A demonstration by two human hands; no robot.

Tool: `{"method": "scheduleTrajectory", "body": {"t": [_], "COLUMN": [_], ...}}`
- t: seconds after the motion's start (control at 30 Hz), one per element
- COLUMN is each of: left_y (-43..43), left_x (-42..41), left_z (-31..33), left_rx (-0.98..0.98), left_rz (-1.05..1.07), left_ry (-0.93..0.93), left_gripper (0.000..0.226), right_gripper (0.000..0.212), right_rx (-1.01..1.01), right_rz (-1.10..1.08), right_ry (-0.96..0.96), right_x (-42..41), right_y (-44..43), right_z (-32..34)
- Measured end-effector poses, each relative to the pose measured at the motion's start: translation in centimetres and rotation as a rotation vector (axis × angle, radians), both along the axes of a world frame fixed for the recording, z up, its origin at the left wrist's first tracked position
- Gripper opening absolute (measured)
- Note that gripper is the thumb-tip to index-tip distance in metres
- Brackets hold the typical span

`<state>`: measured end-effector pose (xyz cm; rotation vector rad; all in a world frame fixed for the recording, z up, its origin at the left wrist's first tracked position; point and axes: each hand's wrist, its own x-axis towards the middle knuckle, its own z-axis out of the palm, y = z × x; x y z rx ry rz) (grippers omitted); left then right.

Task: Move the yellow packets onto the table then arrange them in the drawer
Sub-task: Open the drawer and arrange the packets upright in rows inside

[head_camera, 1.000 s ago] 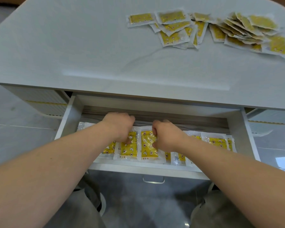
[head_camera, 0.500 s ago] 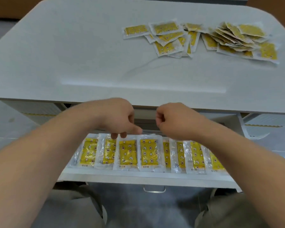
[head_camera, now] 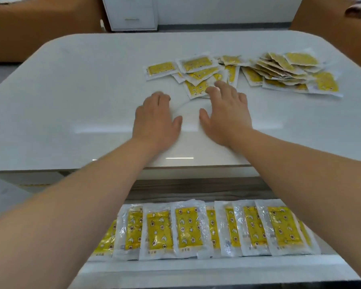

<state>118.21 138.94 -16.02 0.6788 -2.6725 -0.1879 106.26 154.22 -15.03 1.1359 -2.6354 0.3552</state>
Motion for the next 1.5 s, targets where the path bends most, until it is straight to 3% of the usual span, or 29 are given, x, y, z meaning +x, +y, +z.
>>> {"method": "scheduleTrajectory", "body": {"t": [0.13,0.27,0.4,0.5,0.63,0.8,0.9,1.07,1.23,1.5], "left_y": [-4.4,-7.5,-8.2,-7.4,-5.2,-1.6,0.1,3.8,6.3,6.3], "left_x": [-5.9,-9.6,-10.7,-9.8,-8.0,-3.9,-1.0,5.0,10.7,10.9], "left_z": [0.3,-0.4,-0.7,-0.5,0.1,0.2,0.4,2.7,3.6,4.1], "left_rx": [-0.090,-0.050,0.039,-0.035,-0.098,-0.150,-0.056,-0.130,-0.083,-0.109], "left_rz": [0.043,0.039,0.078,0.166,0.287,0.227,0.160,0.092,0.077,0.080], "left_ry": [-0.100,-0.194,-0.243,-0.253,-0.320,-0.300,-0.316,-0.424,-0.431,-0.356], "left_gripper": [0.079,0.086,0.092,0.093,0.086,0.073,0.068,0.049,0.042,0.026], "right_gripper": [0.073,0.081,0.076,0.067,0.059,0.039,0.044,0.045,0.043,0.044], "right_rx": [0.065,0.076,0.071,0.047,-0.029,-0.013,0.015,0.034,0.051,0.210], "right_rz": [0.061,0.025,0.021,-0.009,-0.023,0.001,-0.002,-0.019,0.017,0.008], "right_ry": [-0.110,-0.185,-0.147,-0.078,-0.058,-0.069,-0.053,-0.174,-0.227,-0.241], "right_x": [-2.8,-4.1,-4.4,-4.2,-3.9,-2.8,-1.4,2.9,7.1,8.0], "right_y": [-2.0,-2.5,-2.6,-2.5,-2.3,-1.7,-0.8,1.8,5.7,5.6], "right_z": [-0.5,-1.5,-1.7,-1.6,-1.3,-0.4,-0.1,0.3,0.3,2.3]}}
